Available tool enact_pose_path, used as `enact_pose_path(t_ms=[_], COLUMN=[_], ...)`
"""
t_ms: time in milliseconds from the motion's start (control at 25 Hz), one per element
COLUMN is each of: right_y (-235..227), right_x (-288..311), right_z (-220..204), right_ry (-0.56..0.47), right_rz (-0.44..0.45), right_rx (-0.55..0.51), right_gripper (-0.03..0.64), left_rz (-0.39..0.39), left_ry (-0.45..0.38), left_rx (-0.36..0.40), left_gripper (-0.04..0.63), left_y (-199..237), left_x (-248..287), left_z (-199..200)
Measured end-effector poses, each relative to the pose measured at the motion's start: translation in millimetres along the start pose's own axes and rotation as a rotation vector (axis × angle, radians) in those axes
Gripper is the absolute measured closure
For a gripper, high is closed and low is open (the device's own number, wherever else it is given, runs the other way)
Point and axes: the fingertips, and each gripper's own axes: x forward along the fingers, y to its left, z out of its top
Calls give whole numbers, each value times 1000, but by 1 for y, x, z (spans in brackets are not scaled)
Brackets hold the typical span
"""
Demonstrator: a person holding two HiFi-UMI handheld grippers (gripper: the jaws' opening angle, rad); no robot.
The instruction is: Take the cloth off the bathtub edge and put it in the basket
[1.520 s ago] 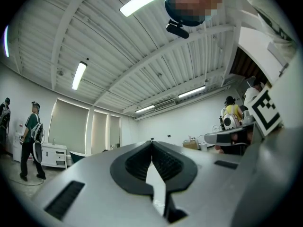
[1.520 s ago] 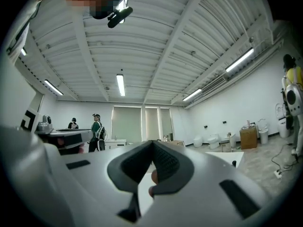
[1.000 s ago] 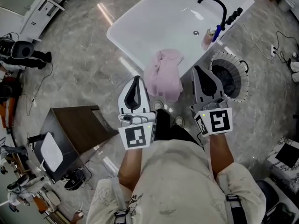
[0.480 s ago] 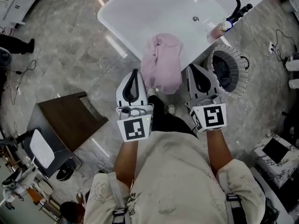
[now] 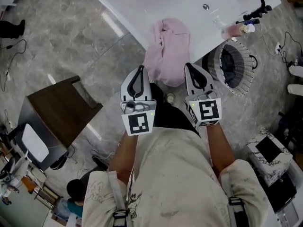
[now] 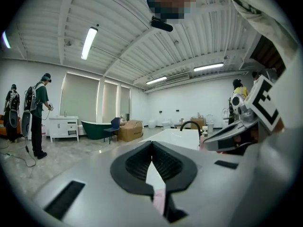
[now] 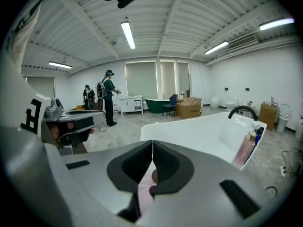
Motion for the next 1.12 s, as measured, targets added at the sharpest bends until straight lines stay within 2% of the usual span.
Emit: enact_pose_path(t_ms=[320,520,800,1120], right_y=[20,29,40,51], right_x=[38,59,79,99], right_z=[-66,-104,-152,-197], right_ry=[189,286,418,556], right_rz=[52,79,124,178], right_rx=[-17,-16,-13,-51], right_gripper=[623,589,520,392], left_rz=[-15,-39,-57,-73], left_ry=[109,152,203,236], left_rx=[-66,-67,-80,-85], left_gripper=[592,592,592,592], left_y=[11,15,19,27], left_x=[7,10,12,17], left_z=[-56,-82,-109,-130])
